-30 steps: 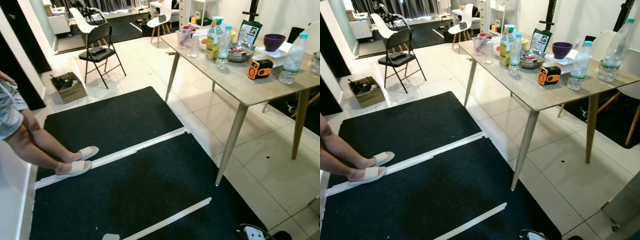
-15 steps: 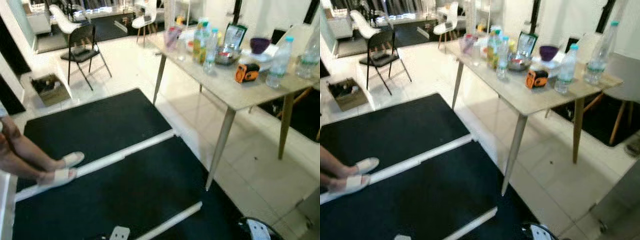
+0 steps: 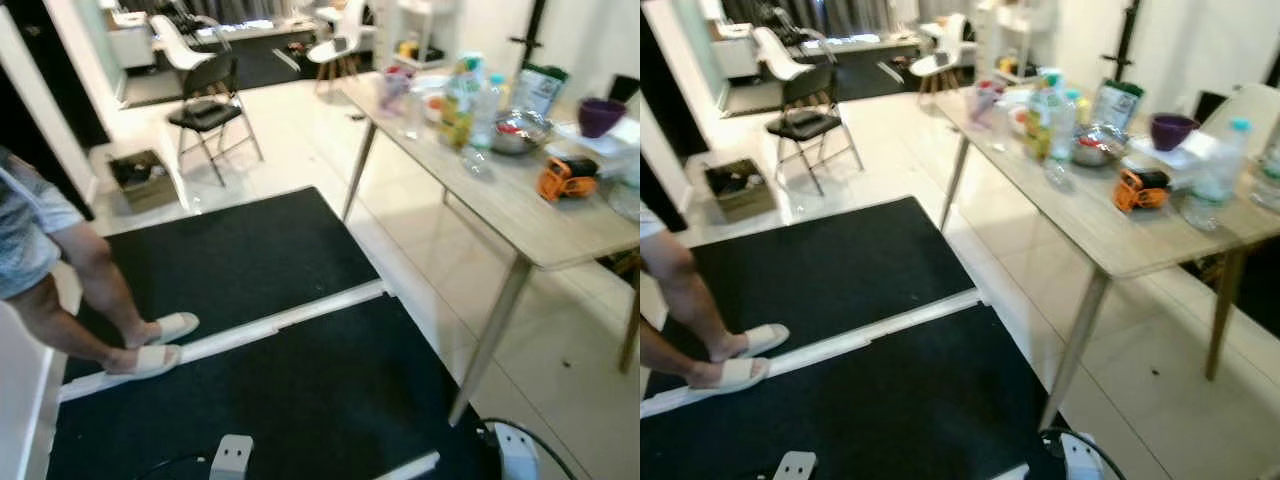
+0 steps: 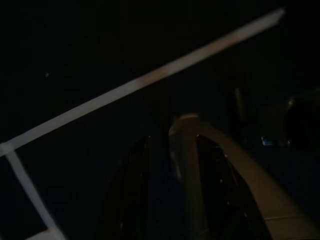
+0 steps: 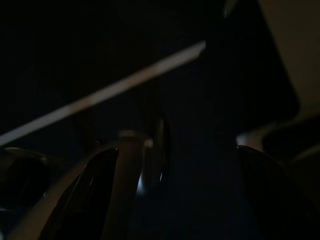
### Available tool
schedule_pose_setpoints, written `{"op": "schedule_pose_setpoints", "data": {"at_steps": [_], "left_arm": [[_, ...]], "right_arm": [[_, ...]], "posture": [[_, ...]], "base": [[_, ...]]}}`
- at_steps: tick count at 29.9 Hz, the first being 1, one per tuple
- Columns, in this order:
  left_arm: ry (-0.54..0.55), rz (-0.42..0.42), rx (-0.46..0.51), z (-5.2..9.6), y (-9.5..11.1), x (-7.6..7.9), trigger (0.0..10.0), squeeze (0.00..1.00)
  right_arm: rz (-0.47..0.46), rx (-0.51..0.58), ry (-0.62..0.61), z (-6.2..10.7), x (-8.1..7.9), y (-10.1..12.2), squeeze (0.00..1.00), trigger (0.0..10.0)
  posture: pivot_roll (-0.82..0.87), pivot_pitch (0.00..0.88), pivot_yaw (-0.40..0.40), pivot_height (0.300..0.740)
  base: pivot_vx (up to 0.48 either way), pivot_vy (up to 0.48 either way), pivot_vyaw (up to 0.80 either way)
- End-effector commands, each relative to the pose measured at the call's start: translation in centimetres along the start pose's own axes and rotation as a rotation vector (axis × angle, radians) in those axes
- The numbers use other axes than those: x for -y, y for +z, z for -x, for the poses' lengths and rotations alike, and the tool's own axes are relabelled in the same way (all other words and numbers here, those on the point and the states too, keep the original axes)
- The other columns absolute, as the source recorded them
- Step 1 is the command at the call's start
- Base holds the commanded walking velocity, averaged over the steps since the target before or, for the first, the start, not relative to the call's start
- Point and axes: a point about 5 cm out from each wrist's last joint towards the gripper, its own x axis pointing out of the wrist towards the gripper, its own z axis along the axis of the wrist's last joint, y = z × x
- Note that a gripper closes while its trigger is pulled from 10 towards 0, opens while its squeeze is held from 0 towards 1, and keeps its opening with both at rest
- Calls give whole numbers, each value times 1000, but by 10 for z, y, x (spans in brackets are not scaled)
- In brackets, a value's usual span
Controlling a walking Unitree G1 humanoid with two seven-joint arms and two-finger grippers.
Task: Restocking fridge
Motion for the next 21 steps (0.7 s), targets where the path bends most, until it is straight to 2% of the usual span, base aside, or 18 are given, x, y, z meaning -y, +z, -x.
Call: {"op": "schedule_pose_setpoints", "data": {"at_steps": [1, 3, 8, 14, 21], "left_arm": [[20, 25, -7, 1, -3, -4, 10000, 0], [33, 36, -16, 3, -8, -7, 10000, 0], [54, 46, -35, 6, -16, -14, 10000, 0], [75, 62, -39, 9, -20, -22, 10000, 0], [81, 46, -42, 10, -23, -24, 10000, 0]], "right_arm": [[-27, -16, -2, 0, -2, -6, 0, 10000], [-51, -35, -43, 3, 8, -14, 0, 10000], [-57, -48, -52, 4, 10, -18, 0, 10000], [-23, -63, -36, 4, 8, -20, 0, 10000], [-27, -45, -37, 1, 3, -12, 0, 10000]], "posture": [[-7, 0, 35, 740], [-12, 0, 37, 740], [-13, 0, 35, 740], [-6, 0, 29, 740], [37, 0, 2, 740]], "base": [[364, 0, 0], [366, 0, 0], [368, 0, 0], [368, 0, -723], [368, 0, -664]]}}
